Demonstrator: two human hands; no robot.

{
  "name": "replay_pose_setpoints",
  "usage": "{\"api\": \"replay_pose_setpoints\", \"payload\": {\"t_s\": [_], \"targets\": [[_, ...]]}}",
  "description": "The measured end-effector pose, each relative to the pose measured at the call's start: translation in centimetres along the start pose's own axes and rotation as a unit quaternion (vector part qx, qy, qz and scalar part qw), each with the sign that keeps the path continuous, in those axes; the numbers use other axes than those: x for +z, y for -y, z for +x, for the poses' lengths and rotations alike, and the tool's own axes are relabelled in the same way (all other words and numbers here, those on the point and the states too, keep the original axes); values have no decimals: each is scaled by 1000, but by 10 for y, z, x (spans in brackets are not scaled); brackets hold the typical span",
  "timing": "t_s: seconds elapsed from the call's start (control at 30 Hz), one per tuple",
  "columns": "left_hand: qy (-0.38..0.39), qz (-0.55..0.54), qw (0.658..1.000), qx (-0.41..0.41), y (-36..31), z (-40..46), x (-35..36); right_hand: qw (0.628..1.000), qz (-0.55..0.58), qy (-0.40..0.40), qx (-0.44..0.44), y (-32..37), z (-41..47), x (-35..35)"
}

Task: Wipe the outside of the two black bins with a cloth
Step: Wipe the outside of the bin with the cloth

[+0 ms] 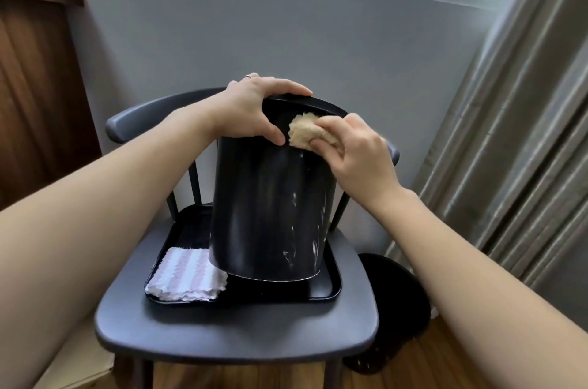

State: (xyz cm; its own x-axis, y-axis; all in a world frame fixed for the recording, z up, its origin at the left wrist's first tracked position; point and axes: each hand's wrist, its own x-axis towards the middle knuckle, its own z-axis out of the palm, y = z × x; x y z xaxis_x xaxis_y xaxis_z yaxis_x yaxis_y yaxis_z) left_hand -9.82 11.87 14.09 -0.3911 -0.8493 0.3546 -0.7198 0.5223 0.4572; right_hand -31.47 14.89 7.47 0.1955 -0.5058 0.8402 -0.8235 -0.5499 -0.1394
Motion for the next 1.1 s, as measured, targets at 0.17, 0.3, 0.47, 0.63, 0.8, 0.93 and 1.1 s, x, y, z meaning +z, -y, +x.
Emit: {"api": "replay_pose_setpoints", "payload": {"t_s": [0.17, 0.3, 0.47, 0.63, 0.8, 0.93, 1.1], "targets": [[5, -4, 1000, 0, 3, -2, -1, 996, 26, 50, -66, 7, -27, 1], [5, -19, 1000, 1, 6, -4, -1, 982, 13, 123, -145, 9, -53, 1], [8, -29, 1000, -4, 6, -3, -1, 999, -12, 22, -43, 12, -17, 4], [13, -31, 999, -6, 8, -4, -3, 999, 8, 27, -18, 14, -19, 7], [21, -40, 999, -13, 9, -5, -4, 994, 9, 67, -89, 9, -40, 4], [14, -38, 999, -16, 10, -6, -3, 1000, 13, 5, -2, 10, -17, 11], [14, -46, 999, -12, 11, -7, -4, 998, 22, 28, -54, 18, -43, 13]]}}
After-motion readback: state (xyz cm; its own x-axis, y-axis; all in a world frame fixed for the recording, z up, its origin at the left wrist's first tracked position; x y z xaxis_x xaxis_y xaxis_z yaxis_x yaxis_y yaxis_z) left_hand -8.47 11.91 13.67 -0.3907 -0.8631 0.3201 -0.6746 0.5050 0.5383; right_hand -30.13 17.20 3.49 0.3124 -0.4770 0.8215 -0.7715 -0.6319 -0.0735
